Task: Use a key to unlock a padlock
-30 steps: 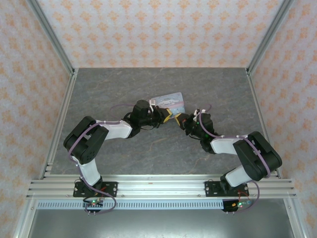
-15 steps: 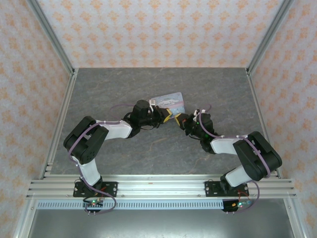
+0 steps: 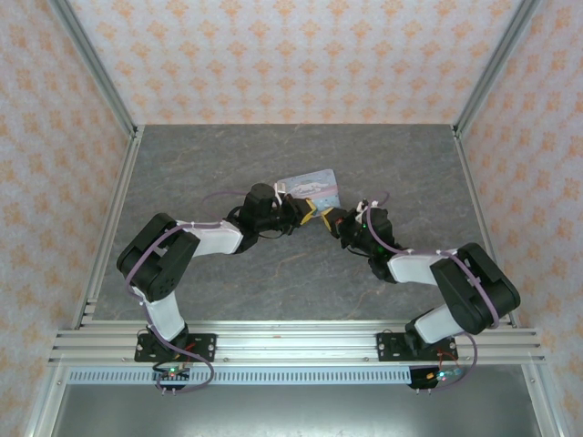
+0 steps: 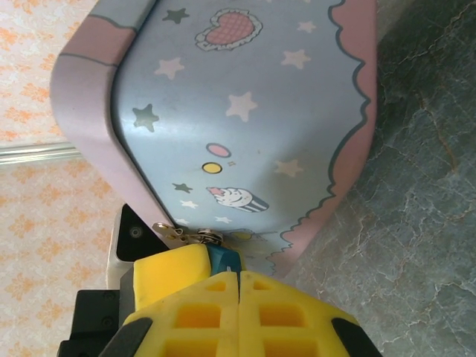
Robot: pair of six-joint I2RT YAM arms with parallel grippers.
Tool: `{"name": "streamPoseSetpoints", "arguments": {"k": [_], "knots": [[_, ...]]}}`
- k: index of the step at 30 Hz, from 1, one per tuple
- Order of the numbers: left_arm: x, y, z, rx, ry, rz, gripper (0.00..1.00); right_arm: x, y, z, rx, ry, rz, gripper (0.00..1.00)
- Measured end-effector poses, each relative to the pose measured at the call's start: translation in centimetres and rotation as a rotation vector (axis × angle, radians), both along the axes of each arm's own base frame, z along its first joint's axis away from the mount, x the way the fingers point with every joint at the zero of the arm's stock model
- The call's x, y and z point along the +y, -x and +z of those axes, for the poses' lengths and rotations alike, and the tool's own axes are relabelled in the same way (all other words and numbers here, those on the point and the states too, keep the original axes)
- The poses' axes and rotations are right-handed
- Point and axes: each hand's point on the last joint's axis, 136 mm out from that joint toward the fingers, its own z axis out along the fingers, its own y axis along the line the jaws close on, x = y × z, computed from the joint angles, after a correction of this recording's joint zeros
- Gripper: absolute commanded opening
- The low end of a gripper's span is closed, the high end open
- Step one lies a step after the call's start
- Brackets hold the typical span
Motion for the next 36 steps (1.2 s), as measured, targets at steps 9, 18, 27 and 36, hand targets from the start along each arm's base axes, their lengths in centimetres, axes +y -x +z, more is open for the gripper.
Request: {"name": "streamPoseSetpoints", "arguments": {"k": [9,18,27,36], "knots": [[0.0,0.0,0.0,0.003,0.002,0.002,0.00,0.0,0.2,0.3,-0.007,0.009,0.005,0.00],[-0.2,0.5,-0.2,0.028,-0.002,-0.023,0.00,-0.8,2.3,1.4,-0.036,0.029,0.022,0.00],[-0.7,0.9,0.5,0.035,0.013,-0.061,0.00,-2.5,4.9,0.7,-0.023,0.084,0.025,0.00],[-0.8,1.2,0.8,0.043,0.017,-0.078,0.00,-2.3,4.8,-0.4,0.013,0.114,0.034,0.00]]}}
